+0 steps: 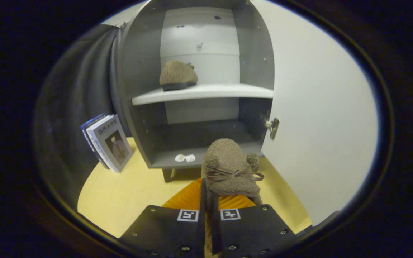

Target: Open the shoe cabinet door, grab the shoes and put them into the shoe cabinet, then close the shoe cabinet door.

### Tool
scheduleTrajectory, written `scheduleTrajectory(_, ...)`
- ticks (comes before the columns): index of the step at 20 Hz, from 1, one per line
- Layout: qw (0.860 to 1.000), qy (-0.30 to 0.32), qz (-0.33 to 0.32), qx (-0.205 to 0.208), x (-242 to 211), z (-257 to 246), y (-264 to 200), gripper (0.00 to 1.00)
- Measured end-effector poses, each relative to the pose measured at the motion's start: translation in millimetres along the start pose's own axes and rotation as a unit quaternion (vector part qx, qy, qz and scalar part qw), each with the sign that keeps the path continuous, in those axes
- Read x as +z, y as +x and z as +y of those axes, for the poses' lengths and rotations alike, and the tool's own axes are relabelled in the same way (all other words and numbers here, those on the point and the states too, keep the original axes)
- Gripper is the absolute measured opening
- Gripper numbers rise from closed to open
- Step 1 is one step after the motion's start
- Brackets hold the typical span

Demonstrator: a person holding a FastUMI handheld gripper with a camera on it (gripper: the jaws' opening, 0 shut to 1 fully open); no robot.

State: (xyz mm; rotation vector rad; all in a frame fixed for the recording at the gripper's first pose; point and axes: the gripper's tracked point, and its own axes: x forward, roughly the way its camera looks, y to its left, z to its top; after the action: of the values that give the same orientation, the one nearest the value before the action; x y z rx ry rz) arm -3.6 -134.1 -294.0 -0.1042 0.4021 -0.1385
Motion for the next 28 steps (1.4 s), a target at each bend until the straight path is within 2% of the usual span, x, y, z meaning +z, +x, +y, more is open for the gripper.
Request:
scheduleTrajectory(8, 0.997, 0.004, -0.083, -0.009, 134.2, 0.6, 3.2, 0.08)
scheduleTrajectory(16, 0.994, -0.013, -0.107, -0.006, 227.6, 14.9, 65.7, 0.08)
scheduleTrajectory(21, 0.993, -0.023, -0.113, -0.006, 265.1, 13.3, 113.6, 0.08)
scheduleTrajectory(28, 0.997, -0.015, -0.080, -0.005, 267.5, 7.8, 184.3, 0.08)
